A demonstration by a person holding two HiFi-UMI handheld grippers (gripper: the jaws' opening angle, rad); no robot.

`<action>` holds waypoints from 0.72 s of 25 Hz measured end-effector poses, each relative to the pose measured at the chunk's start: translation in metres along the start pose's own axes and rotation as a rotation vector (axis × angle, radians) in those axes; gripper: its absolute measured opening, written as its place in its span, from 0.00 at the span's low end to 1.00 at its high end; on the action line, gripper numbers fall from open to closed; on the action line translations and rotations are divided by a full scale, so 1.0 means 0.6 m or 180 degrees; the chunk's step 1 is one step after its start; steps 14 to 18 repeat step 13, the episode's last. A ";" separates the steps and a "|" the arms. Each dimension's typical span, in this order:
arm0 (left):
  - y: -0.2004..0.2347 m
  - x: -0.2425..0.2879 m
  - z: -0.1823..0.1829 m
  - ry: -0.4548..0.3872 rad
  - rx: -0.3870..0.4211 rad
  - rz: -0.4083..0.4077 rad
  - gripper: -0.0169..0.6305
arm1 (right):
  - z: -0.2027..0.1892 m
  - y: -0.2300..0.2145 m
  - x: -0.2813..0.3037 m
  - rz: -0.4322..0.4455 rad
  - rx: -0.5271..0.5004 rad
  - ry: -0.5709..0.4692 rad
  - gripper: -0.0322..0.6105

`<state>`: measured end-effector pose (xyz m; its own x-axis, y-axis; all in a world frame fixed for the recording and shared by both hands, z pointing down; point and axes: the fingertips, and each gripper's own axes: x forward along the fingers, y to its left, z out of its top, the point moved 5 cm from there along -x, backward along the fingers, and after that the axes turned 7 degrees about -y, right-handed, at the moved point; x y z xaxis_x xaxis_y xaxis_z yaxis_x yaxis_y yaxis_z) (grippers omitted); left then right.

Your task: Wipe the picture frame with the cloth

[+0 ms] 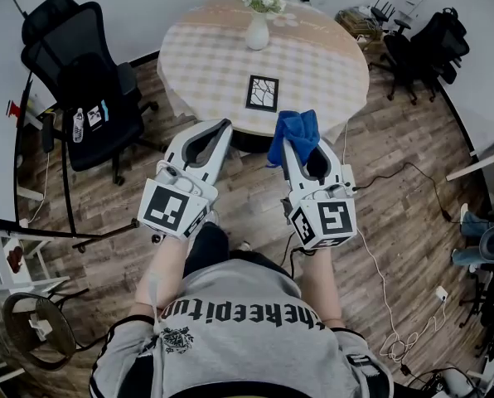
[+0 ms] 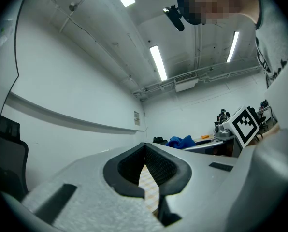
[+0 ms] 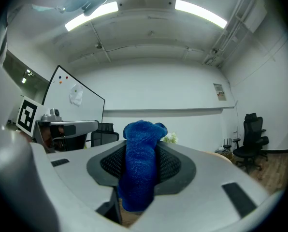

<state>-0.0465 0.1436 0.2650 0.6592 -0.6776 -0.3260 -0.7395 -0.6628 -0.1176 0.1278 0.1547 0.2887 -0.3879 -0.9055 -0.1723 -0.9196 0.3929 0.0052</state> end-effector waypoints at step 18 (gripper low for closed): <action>-0.007 0.009 -0.001 0.0019 0.0018 -0.0002 0.05 | 0.003 -0.011 -0.002 0.0012 0.0019 -0.0039 0.28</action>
